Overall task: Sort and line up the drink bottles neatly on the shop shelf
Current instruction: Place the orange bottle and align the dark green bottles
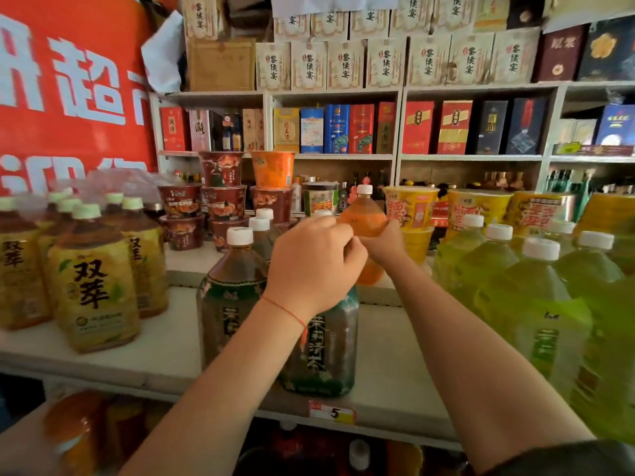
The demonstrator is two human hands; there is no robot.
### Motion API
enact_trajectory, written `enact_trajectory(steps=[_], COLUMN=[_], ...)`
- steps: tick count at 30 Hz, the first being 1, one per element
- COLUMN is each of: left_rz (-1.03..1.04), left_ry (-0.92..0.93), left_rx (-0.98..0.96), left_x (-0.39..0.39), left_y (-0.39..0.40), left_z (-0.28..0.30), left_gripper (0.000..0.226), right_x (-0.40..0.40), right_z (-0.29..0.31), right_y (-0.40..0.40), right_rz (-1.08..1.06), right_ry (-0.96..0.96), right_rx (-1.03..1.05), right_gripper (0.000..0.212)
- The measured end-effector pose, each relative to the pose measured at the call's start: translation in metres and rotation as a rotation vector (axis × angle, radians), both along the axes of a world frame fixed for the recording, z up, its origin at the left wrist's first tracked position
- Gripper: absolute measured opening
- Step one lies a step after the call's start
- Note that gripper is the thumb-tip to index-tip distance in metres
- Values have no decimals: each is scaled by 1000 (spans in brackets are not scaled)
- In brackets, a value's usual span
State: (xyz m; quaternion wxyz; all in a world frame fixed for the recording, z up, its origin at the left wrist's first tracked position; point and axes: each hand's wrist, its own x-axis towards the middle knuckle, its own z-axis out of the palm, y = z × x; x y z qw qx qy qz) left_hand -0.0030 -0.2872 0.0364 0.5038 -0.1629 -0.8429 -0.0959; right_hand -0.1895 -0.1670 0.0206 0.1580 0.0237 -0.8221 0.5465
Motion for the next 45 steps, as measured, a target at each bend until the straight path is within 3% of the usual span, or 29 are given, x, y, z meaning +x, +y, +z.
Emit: enact_trajectory(steps=[4, 10, 18, 21, 25, 28, 29, 35, 37, 41, 45], left_rz=[0, -16, 168, 46, -279, -388, -415, -474, -490, -514, -507], left_ry=[6, 3, 22, 59, -83, -267, -332, -626, -643, -671, -671], left_rx=[10, 13, 3, 1, 235, 609, 707, 1044, 1091, 1127, 1089], left_x=[-1, -2, 4, 13, 33, 39, 38, 28, 22, 22, 27], left_y=[-1, -4, 11, 37, 76, 92, 94, 107, 108, 112, 114], left_z=[1, -1, -12, -30, -45, -47, -47, -68, -76, -77, -78], left_gripper=[34, 35, 23, 37, 55, 62, 63, 52, 41, 42, 39], right_x=[6, 43, 117, 138, 160, 173, 176, 182, 179, 173, 166], right_z=[0, -8, 8, 9, 16, 26, 28, 34, 35, 42, 49], right_y=[-7, 1, 47, 55, 68, 75, 77, 87, 85, 87, 89], right_rz=[-146, -119, -10, 53, 201, 290, 309, 190, 126, 68, -27], right_ry=[76, 173, -86, -80, -67, -20, 7, 103, 216, 377, 438], right_rx=[143, 22, 346, 389, 529, 706, 718, 406, 461, 670, 948], right_gripper=[94, 91, 81, 81, 62, 15, 8, 49, 52, 30, 41])
